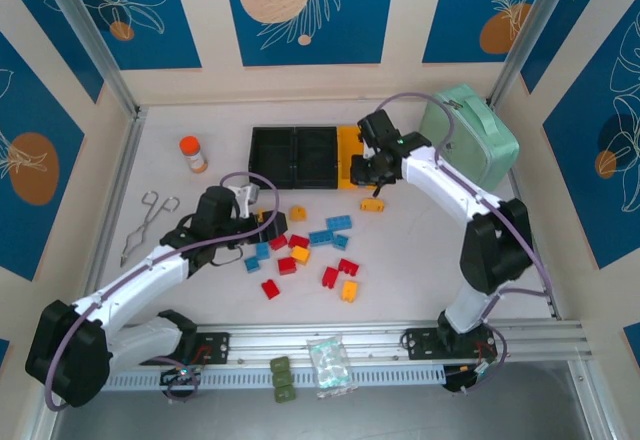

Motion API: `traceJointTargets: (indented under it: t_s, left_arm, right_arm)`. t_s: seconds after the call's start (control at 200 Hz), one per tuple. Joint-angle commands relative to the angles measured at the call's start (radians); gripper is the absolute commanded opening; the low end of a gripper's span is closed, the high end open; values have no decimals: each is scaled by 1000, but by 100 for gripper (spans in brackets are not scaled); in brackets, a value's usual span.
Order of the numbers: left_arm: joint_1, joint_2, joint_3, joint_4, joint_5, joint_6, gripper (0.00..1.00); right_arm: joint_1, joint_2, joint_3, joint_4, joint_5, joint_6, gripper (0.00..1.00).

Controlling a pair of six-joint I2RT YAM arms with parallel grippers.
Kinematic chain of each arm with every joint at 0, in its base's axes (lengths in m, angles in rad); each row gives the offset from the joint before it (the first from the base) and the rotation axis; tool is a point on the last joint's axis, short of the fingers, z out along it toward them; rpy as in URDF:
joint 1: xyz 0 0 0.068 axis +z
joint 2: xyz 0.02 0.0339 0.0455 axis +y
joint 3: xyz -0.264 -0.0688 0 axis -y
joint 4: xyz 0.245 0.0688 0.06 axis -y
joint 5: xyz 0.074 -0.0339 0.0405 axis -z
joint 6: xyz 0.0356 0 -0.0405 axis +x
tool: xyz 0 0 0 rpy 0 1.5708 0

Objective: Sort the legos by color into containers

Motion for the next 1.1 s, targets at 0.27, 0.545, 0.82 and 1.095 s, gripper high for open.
traceJointTargets:
  t_s: [0.27, 0.545, 0.82, 1.095]
  left_arm:
    - [-26, -42, 5, -70, -55, -10, 75]
    - [-25, -40, -7, -72, -64, -9, 75]
    - [-26, -43, -29, -63, -71, -18, 75]
    - [-26, -46, -32, -63, -79, -20, 76]
  right_arm:
    - [-63, 318, 333, -100, 34, 0, 14]
    - [-77, 446, 427, -111, 30, 25, 16]
    - [-76, 521, 482, -131, 38, 34, 19]
    - [-72, 509, 508, -155, 71, 40, 38]
